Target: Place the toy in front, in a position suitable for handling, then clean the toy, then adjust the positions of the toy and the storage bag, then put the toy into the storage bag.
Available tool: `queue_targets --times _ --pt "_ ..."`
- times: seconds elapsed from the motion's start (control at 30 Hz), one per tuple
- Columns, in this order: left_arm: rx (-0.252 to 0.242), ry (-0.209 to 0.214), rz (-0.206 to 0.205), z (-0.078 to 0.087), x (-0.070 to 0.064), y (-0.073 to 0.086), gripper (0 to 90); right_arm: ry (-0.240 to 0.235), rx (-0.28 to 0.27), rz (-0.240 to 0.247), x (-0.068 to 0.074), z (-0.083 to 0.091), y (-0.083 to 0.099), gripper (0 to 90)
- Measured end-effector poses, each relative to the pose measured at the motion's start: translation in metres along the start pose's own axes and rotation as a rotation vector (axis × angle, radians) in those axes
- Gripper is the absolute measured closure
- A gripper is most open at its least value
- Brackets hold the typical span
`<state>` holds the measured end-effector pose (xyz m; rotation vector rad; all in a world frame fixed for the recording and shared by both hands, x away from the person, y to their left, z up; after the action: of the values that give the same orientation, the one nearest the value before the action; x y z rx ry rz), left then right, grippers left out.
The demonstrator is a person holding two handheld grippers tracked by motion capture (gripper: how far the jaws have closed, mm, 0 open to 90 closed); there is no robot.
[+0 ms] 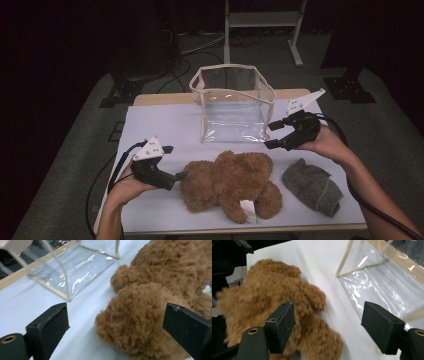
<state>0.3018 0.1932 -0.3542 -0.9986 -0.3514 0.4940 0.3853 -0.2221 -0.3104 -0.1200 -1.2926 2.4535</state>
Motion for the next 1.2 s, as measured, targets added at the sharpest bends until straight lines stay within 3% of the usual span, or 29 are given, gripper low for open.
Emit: queue_targets --times 0.23,0.5,0.67,1.2 --pt "0.015 -0.059 0.03 0.012 0.005 0.013 4.1 -0.028 0.024 0.038 -0.01 -0.021 -0.025 25.3" --pt "0.003 -0.079 0.051 0.023 0.009 0.019 4.1 -0.058 0.034 0.054 -0.012 -0.04 -0.037 25.4" --pt "-0.012 -0.09 0.053 0.028 0.011 0.018 4.1 -0.066 0.04 0.061 -0.014 -0.044 -0.042 25.4" --pt "0.01 -0.099 0.051 0.03 0.014 0.023 4.1 -0.068 0.064 0.065 -0.018 -0.047 -0.053 25.4"
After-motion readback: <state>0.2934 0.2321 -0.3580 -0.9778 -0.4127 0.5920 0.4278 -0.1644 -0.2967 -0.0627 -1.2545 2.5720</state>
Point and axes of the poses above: each handheld gripper's, and its own axes: z roughly backward along the jaws, y roughly out of its underside, x roughly to its left, the point moved 1 cm from there along -z, roughly forward along the jaws, and after that the axes turned 4 degrees about -x, right-handed, at the moved point
